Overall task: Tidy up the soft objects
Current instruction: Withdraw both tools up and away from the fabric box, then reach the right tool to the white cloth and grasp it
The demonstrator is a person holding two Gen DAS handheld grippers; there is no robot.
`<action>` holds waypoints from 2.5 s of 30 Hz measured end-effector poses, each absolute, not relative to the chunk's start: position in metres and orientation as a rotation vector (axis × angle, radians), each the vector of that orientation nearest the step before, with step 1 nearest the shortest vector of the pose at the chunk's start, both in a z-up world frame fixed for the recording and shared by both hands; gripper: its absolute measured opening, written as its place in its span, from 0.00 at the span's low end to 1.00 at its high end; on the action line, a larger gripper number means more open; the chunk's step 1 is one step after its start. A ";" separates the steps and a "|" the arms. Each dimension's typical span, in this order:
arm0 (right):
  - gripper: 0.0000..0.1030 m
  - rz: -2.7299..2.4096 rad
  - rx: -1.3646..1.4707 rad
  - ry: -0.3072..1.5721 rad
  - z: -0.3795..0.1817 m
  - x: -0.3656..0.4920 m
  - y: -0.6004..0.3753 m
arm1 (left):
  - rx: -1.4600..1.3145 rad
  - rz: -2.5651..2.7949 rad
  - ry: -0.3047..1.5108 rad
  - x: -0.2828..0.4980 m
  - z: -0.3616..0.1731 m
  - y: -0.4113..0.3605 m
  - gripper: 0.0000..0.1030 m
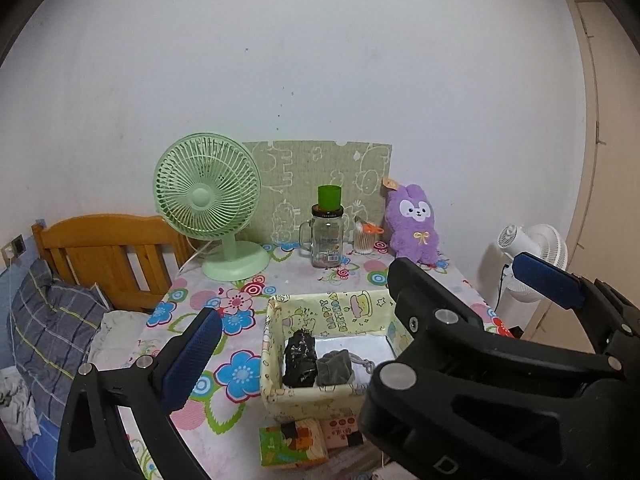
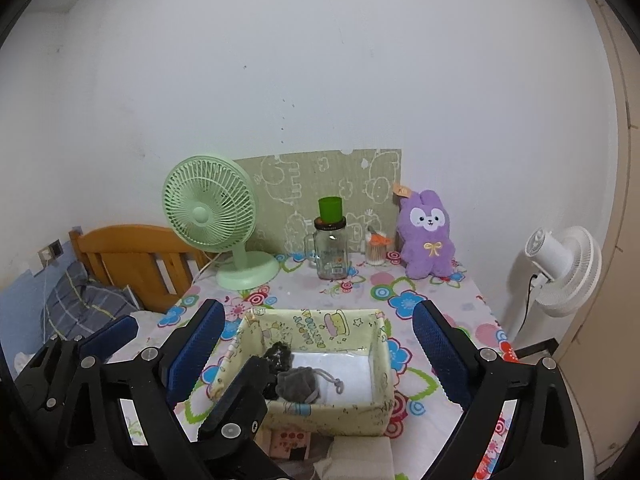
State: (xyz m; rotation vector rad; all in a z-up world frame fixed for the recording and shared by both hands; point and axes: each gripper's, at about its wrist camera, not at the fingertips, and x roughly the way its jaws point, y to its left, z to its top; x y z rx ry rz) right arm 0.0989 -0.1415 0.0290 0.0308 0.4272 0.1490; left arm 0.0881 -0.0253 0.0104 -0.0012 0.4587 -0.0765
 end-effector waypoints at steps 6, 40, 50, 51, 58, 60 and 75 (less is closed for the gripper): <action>0.94 0.148 0.024 0.417 0.031 0.082 -0.139 | -0.003 -0.075 0.444 0.070 0.014 -0.024 1.00; 0.94 0.137 0.025 0.446 -0.026 0.030 -0.144 | -0.014 -0.073 0.456 0.024 -0.046 -0.027 1.00; 0.94 0.118 0.045 0.490 -0.062 0.027 -0.149 | -0.004 -0.086 0.503 0.021 -0.082 -0.032 1.00; 0.94 0.118 0.044 0.496 -0.066 0.028 -0.148 | -0.005 -0.087 0.507 0.021 -0.085 -0.031 1.00; 0.94 0.116 0.053 0.542 -0.091 0.032 -0.148 | -0.005 -0.086 0.551 0.027 -0.106 -0.031 1.00; 0.94 0.114 0.053 0.555 -0.096 0.034 -0.148 | -0.008 -0.088 0.570 0.029 -0.113 -0.031 1.00; 0.94 0.097 0.066 0.638 -0.122 0.063 -0.152 | -0.015 -0.055 0.650 0.056 -0.134 -0.033 1.00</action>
